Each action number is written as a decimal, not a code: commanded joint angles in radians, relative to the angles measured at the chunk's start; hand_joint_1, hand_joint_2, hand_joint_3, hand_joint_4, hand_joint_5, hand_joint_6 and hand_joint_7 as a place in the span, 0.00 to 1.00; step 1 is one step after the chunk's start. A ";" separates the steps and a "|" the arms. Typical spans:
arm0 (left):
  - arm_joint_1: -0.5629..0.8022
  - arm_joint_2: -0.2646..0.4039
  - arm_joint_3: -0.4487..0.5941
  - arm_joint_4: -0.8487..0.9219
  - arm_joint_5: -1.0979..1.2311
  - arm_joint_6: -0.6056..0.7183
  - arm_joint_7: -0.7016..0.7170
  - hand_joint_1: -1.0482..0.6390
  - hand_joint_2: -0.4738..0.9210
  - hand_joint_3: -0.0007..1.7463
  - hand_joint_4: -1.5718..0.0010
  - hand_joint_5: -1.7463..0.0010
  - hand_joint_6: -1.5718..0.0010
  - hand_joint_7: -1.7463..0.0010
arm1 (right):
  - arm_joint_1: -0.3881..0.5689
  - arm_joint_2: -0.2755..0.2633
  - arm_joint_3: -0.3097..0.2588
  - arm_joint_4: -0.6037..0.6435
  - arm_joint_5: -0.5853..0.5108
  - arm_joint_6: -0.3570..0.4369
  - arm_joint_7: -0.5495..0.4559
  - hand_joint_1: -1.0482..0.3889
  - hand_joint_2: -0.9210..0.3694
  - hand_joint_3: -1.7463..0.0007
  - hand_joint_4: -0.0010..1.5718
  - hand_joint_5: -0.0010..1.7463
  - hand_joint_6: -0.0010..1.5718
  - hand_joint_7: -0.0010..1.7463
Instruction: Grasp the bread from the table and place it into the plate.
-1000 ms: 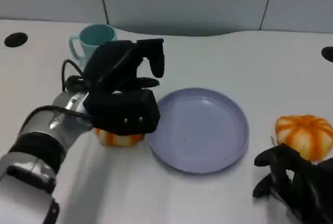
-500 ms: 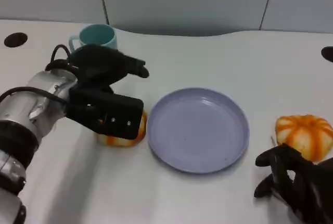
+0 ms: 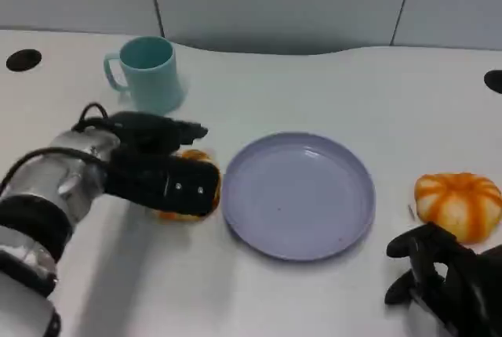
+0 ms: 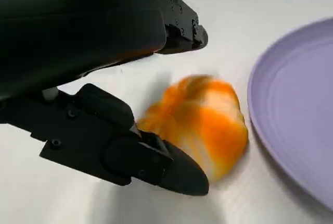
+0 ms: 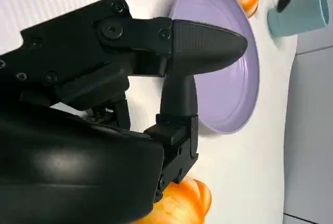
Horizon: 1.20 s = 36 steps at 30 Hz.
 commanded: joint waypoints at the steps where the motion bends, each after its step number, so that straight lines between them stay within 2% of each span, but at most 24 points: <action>1: -0.011 -0.018 -0.001 0.072 -0.012 -0.008 0.044 0.04 1.00 0.00 1.00 1.00 0.96 1.00 | 0.015 -0.010 -0.001 -0.019 0.003 0.014 -0.004 0.52 0.00 0.66 0.29 1.00 0.23 0.93; 8: -0.010 -0.093 -0.021 0.178 0.002 0.038 0.118 0.10 0.97 0.00 1.00 1.00 0.95 0.99 | 0.030 -0.010 0.005 -0.019 0.000 -0.016 0.003 0.52 0.00 0.65 0.30 1.00 0.23 0.93; 17: 0.001 -0.148 -0.047 0.231 0.008 0.080 0.198 0.14 0.94 0.00 0.92 0.96 0.89 0.98 | 0.050 0.000 0.010 -0.046 0.007 0.001 -0.007 0.51 0.00 0.66 0.30 1.00 0.23 0.93; 18: 0.003 -0.153 -0.046 0.234 0.005 0.086 0.210 0.22 0.91 0.00 0.85 0.93 0.81 0.97 | 0.053 0.003 0.008 -0.050 0.012 0.000 -0.008 0.51 0.00 0.66 0.30 1.00 0.23 0.94; 20: 0.010 -0.159 -0.043 0.239 0.001 0.088 0.239 0.28 0.88 0.00 0.80 0.90 0.74 0.96 | 0.058 0.002 0.010 -0.056 0.010 -0.002 -0.009 0.50 0.00 0.66 0.29 1.00 0.23 0.94; 21: 0.012 -0.160 -0.042 0.240 0.000 0.086 0.249 0.30 0.88 0.00 0.81 0.81 0.69 0.95 | 0.059 0.001 0.010 -0.057 0.009 -0.004 -0.009 0.51 0.00 0.66 0.29 1.00 0.23 0.94; 22: 0.013 -0.161 -0.042 0.241 -0.001 0.085 0.257 0.31 0.87 0.00 0.88 0.65 0.65 0.95 | 0.060 0.000 0.011 -0.057 0.008 -0.005 -0.009 0.51 0.00 0.66 0.29 1.00 0.23 0.94; 23: 0.021 -0.158 -0.035 0.241 -0.007 0.073 0.285 0.32 0.87 0.00 0.91 0.58 0.64 0.95 | 0.063 0.000 0.011 -0.064 0.007 0.002 -0.013 0.51 0.00 0.66 0.29 1.00 0.23 0.94; 24: 0.028 -0.157 -0.028 0.241 -0.014 0.066 0.310 0.35 0.88 0.00 0.90 0.40 0.63 0.79 | 0.066 0.000 0.011 -0.070 0.007 0.008 -0.015 0.51 0.00 0.66 0.29 1.00 0.23 0.94; 25: 0.032 -0.157 -0.022 0.241 -0.019 0.061 0.328 0.39 0.89 0.00 0.90 0.23 0.75 0.45 | 0.068 0.000 0.011 -0.074 0.008 0.013 -0.016 0.51 0.00 0.66 0.29 1.00 0.23 0.94; 26: 0.035 -0.157 -0.020 0.242 -0.022 0.058 0.339 0.40 0.90 0.00 0.90 0.17 0.80 0.33 | 0.069 0.000 0.011 -0.077 0.008 0.016 -0.017 0.51 0.00 0.66 0.29 1.00 0.23 0.94; 28: 0.044 -0.155 -0.011 0.243 -0.030 0.044 0.379 0.41 0.90 0.00 0.90 0.13 0.83 0.23 | 0.073 0.003 0.009 -0.086 0.012 0.022 -0.020 0.51 0.00 0.66 0.29 1.00 0.23 0.94; 29: 0.051 -0.154 -0.005 0.243 -0.036 0.034 0.407 0.48 0.92 0.01 0.73 0.05 0.76 0.09 | 0.076 0.006 0.008 -0.091 0.015 0.027 -0.022 0.52 0.00 0.66 0.30 1.00 0.23 0.94; 32: 0.062 -0.148 -0.019 0.247 -0.019 0.017 0.479 0.53 0.94 0.02 0.52 0.01 0.64 0.01 | 0.077 0.006 0.005 -0.088 0.019 0.017 -0.021 0.52 0.00 0.66 0.32 1.00 0.23 0.95; 34: 0.063 -0.148 -0.016 0.252 -0.026 0.019 0.475 0.54 0.97 0.03 0.48 0.00 0.62 0.00 | 0.072 0.004 0.000 -0.076 0.026 0.008 -0.013 0.52 0.00 0.65 0.32 1.00 0.23 0.95; 36: 0.064 -0.152 0.004 0.255 -0.048 0.027 0.464 0.55 0.99 0.03 0.49 0.00 0.62 0.00 | 0.067 0.003 -0.004 -0.069 0.032 0.008 -0.010 0.51 0.00 0.65 0.32 1.00 0.23 0.95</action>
